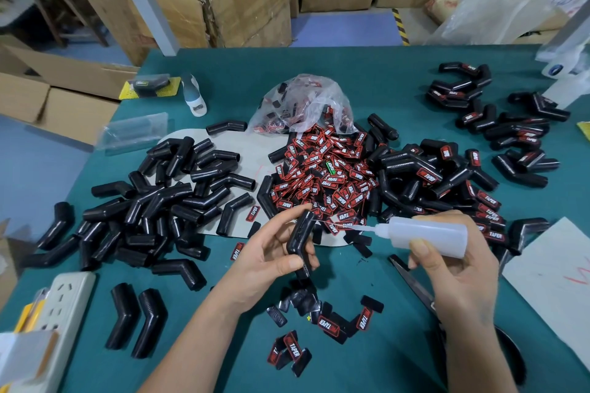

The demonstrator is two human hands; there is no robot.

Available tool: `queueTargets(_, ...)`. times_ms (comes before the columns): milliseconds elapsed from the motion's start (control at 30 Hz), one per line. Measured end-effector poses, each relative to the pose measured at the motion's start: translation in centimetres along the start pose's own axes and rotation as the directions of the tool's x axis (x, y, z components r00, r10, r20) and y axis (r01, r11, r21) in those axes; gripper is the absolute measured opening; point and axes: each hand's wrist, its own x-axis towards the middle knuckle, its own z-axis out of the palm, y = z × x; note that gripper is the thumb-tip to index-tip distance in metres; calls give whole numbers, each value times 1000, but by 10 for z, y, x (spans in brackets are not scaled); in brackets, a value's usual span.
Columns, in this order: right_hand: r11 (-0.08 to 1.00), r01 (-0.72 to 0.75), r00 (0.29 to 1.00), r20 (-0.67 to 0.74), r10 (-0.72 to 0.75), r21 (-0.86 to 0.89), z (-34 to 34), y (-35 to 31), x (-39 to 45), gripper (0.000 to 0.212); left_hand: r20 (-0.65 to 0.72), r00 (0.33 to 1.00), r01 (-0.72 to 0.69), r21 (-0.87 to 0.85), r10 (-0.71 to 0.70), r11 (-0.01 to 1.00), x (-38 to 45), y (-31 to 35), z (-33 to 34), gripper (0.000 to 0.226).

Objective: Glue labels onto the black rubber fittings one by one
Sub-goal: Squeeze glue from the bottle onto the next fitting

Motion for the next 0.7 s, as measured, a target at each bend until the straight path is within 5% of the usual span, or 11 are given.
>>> queueTargets(700,1000,-8,1000,5,8,9,1,0,-1,21,15,1000,7,-66,-6,998,-2,5,4,77)
